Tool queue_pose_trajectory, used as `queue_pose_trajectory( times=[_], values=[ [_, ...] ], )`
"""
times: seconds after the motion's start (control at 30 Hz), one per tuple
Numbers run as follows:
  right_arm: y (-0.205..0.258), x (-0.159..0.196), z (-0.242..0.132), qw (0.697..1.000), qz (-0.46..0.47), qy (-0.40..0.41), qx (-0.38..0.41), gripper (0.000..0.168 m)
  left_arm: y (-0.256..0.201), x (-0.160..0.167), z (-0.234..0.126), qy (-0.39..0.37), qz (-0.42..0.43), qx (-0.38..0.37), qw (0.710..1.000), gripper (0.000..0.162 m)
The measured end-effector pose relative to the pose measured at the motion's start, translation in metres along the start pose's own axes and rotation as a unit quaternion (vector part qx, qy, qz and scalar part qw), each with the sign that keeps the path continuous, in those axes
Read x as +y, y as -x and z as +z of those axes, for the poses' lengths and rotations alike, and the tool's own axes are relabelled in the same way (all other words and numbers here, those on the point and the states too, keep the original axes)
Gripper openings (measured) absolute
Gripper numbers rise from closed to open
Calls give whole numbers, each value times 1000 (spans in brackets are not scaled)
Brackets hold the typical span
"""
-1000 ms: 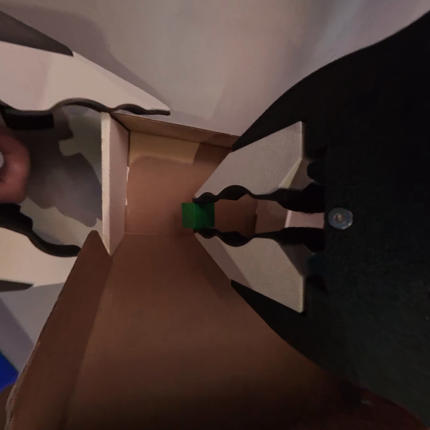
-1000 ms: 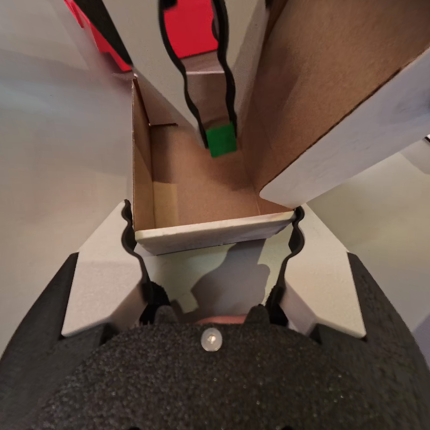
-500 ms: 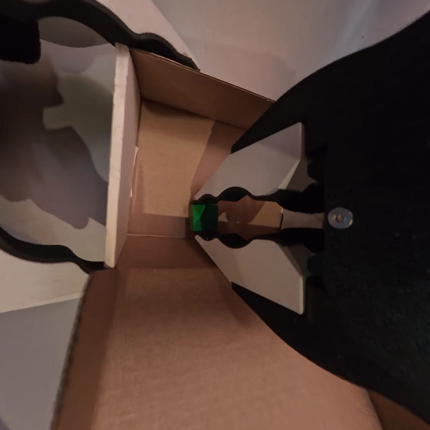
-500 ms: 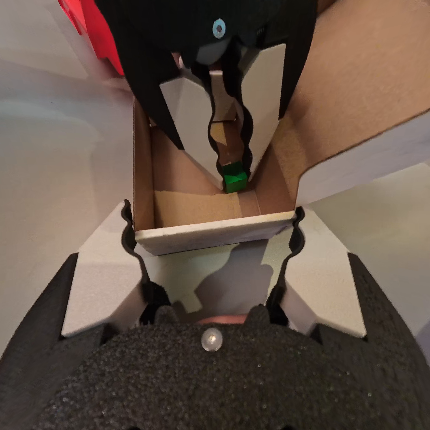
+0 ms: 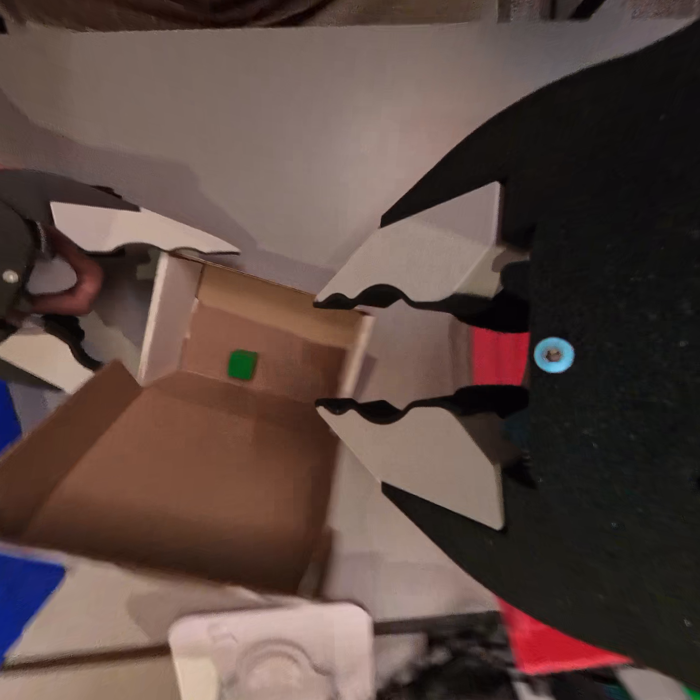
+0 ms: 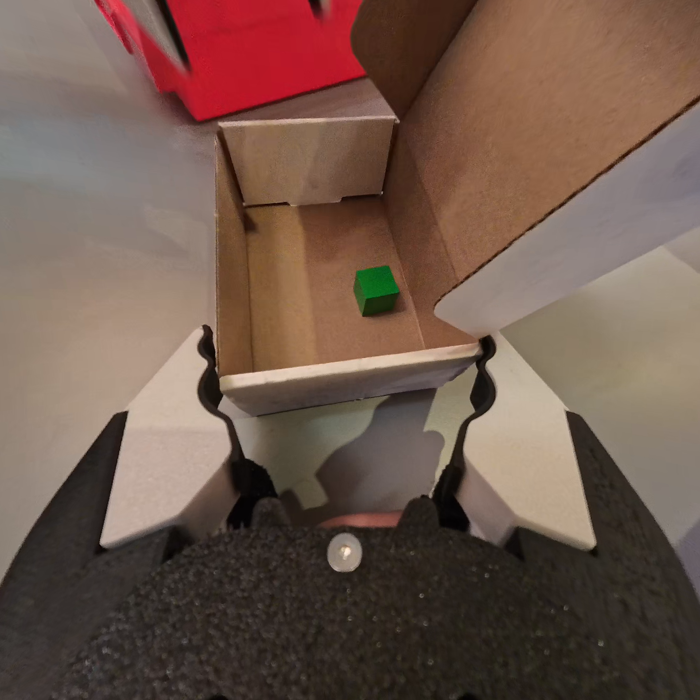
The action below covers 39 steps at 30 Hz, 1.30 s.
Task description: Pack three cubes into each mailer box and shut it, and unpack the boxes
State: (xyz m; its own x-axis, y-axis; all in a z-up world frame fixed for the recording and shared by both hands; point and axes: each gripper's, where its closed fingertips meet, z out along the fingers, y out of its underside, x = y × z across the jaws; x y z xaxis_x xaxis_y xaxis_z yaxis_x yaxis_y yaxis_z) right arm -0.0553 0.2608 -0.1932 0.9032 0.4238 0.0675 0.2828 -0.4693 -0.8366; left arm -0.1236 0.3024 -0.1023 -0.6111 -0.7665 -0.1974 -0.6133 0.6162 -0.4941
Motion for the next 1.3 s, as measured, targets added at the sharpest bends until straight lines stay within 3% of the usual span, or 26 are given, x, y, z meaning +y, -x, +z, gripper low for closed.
queue_pose_trajectory(
  times=[0.07, 0.17, 0.27, 0.37, 0.5, 0.67, 0.8, 1.0, 1.07, 1.17, 1.23, 1.3],
  values=[
    [0, 0, 0, 1000, 1, 0, -1, 134, 8, 26, -42, 10, -33, -29, 999, 41],
    [0, 0, 0, 1000, 0, 0, -3, 134, 21, 94, -83, 98, -70, -78, 990, 38],
    [1, 0, 0, 1000, -1, 0, -3, 134, 23, 177, -93, 223, -126, -94, 962, 36],
    [1, 0, 0, 1000, -3, 0, -3, 134, 22, 231, -86, 279, -221, -106, 929, 38],
    [2, 1, -1, 1000, -4, 0, -2, 135, 11, 247, -63, 254, -323, -77, 909, 40],
    [2, 0, 0, 1000, -3, 0, -2, 134, 1, 271, -56, 296, -341, -76, 889, 40],
    [1, 0, 0, 1000, 1, 0, -5, 134, -4, 277, -48, 293, -351, -65, 887, 27],
    [2, 0, 0, 1000, 0, 0, -4, 134, 13, 240, -69, 251, -316, -81, 911, 24],
    [2, 0, -1, 1000, 1, 0, -4, 134, 27, 198, -86, 200, -288, -106, 930, 24],
    [2, 0, -1, 1000, 1, 0, -5, 134, 33, 103, -95, 77, -217, -116, 966, 24],
    [2, 0, -1, 1000, 0, 0, -4, 134, 25, 48, -83, 31, -157, -104, 982, 24],
    [2, 0, -1, 1000, -5, 0, -1, 135, 11, 13, -56, 34, -98, -83, 991, 24]
  ],
)
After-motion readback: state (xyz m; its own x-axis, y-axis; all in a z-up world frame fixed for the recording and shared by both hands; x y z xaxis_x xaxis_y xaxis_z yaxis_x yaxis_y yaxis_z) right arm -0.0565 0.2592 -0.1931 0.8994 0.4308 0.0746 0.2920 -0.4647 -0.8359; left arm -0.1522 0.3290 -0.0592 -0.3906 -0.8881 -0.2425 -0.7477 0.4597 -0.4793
